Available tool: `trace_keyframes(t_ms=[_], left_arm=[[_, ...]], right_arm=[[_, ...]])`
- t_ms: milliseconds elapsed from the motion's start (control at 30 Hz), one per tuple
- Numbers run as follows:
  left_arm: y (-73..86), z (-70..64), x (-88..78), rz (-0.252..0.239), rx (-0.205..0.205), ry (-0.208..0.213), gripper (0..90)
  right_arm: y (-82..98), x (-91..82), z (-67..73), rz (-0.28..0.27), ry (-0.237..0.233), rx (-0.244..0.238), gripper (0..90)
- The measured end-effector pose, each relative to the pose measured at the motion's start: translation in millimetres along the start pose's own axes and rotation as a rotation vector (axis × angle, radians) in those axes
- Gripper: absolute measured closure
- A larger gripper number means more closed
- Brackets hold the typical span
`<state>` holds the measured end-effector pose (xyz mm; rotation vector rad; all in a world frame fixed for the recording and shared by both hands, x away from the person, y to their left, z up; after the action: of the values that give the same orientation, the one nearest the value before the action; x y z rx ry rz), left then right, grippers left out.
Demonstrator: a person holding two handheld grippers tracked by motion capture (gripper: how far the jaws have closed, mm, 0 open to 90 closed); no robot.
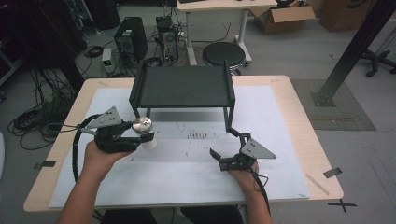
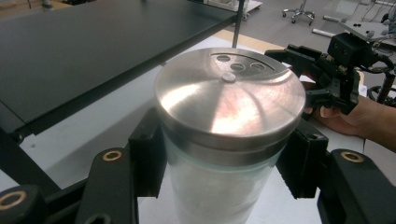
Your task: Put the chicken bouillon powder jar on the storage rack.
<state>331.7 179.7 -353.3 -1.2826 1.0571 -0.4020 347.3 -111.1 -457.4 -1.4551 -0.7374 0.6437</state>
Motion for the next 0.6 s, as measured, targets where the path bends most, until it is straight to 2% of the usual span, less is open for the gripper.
trace_keyframes(t_ms=[133, 333, 600], left_arm=[[-5.5, -0.2, 1.2, -0.008, -0.006, 0.000, 43.2], [-13.1, -1.4, 3.5, 0.004, 0.020, -0.001, 43.2], [-25.5, 0.3, 8.5, -0.004, 0.027, -0.014, 43.2]], right_arm=[[0.0, 0.0, 0.0, -0.001, 0.001, -0.001, 0.0], [-0.1, -0.1, 0.4, -0.001, 0.000, -0.005, 0.0], [0.0, 0.0, 0.2, 0.000, 0.002, -0.004, 0.0]])
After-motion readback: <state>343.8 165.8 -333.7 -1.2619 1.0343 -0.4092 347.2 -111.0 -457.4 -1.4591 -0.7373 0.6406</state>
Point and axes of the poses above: each handheld gripper's, and its own axes: x roughly forward along the jaws, y roughly out of its underside, z roughly to its left, the point moved 7 cm from there along x, roughly forward along the jaws, and after that the axes turned 1 degree about -z, right-handed, at the moved point
